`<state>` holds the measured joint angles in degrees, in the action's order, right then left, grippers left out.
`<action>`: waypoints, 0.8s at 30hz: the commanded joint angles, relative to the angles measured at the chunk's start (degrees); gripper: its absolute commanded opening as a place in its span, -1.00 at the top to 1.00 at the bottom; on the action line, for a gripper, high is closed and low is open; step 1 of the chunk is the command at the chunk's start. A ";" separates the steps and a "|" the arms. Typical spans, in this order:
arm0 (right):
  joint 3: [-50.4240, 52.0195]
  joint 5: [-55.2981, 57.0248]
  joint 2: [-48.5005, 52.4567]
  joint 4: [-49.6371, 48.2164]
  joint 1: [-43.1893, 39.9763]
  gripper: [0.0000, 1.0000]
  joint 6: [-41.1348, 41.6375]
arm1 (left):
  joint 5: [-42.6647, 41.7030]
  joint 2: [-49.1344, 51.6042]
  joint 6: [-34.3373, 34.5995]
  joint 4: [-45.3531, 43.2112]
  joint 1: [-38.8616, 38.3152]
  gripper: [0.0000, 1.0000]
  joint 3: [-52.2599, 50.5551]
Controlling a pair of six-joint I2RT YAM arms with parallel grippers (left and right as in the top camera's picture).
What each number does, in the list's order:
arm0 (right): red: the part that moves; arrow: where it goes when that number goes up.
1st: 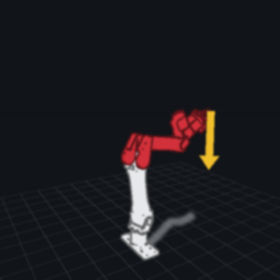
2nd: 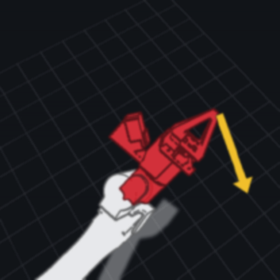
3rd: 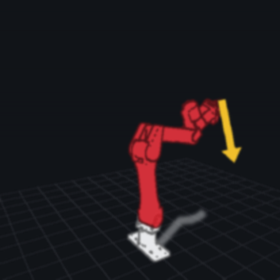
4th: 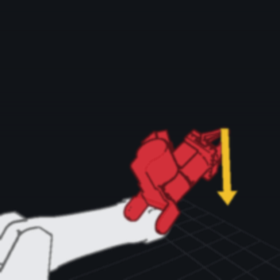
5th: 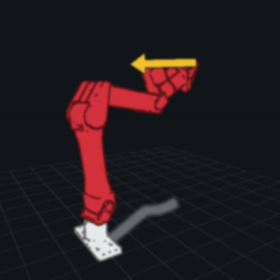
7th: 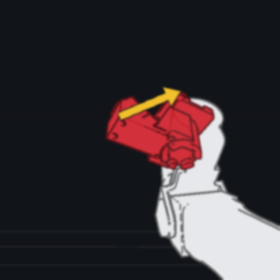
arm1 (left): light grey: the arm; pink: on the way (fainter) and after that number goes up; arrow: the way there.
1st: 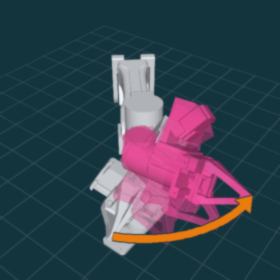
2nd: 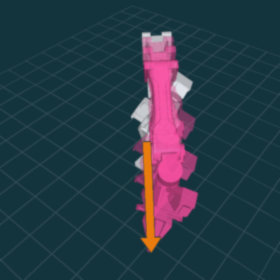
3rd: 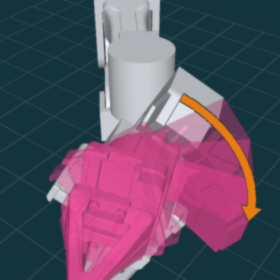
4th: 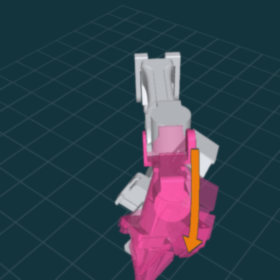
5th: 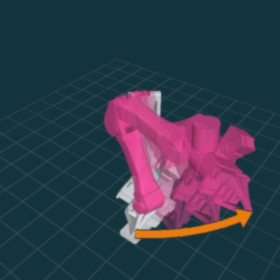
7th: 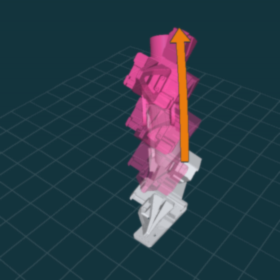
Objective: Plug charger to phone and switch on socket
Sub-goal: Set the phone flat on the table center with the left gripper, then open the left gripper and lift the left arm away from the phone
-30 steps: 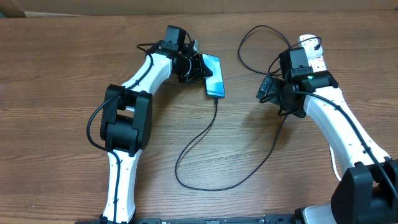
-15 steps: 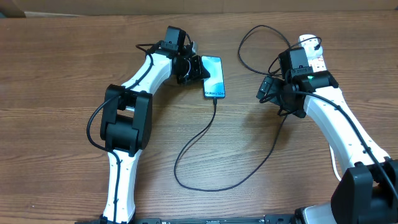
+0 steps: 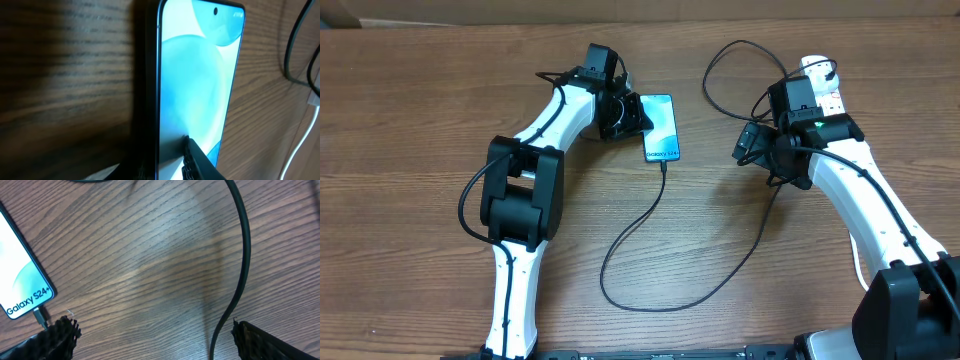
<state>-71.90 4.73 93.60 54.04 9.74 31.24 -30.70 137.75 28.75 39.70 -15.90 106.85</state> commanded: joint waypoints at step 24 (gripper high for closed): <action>-0.55 0.57 -0.96 -0.20 -0.28 -1.00 -0.22 | 5.95 0.22 -7.17 8.59 3.61 0.28 3.96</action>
<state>-71.90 4.71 93.60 54.04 9.74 31.27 -29.91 137.60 23.62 46.46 -12.64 108.99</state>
